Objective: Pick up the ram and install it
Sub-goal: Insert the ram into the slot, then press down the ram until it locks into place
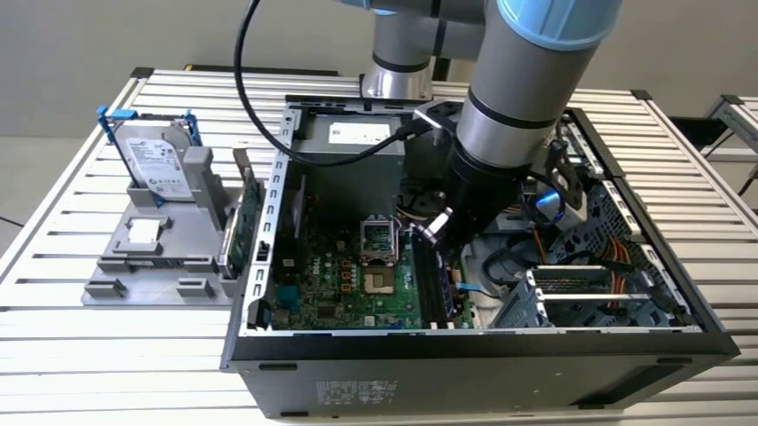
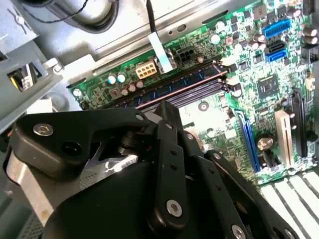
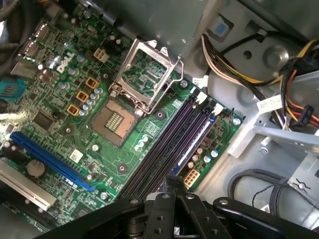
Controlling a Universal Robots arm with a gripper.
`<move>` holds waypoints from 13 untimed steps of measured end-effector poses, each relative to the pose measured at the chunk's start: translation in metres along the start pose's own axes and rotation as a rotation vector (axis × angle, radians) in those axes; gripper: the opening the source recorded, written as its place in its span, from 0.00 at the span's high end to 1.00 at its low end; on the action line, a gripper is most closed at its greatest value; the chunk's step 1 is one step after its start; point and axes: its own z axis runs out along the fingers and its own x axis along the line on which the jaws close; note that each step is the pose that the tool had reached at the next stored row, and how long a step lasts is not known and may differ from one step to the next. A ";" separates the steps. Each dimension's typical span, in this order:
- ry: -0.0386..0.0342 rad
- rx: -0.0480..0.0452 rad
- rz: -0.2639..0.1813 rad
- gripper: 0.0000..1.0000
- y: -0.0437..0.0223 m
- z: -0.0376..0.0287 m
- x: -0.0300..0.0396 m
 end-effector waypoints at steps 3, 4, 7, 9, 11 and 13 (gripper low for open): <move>0.0003 0.0006 -0.032 1.00 0.0004 0.0002 -0.0003; 0.0004 0.0008 -0.042 1.00 0.0006 0.0003 -0.0004; 0.0008 0.0015 -0.075 1.00 0.0008 0.0005 -0.0006; 0.0010 0.0019 -0.095 1.00 0.0009 0.0007 -0.0007; 0.0013 0.0023 -0.116 1.00 0.0008 0.0008 -0.0009; 0.0013 0.0026 -0.138 1.00 0.0008 0.0009 -0.0011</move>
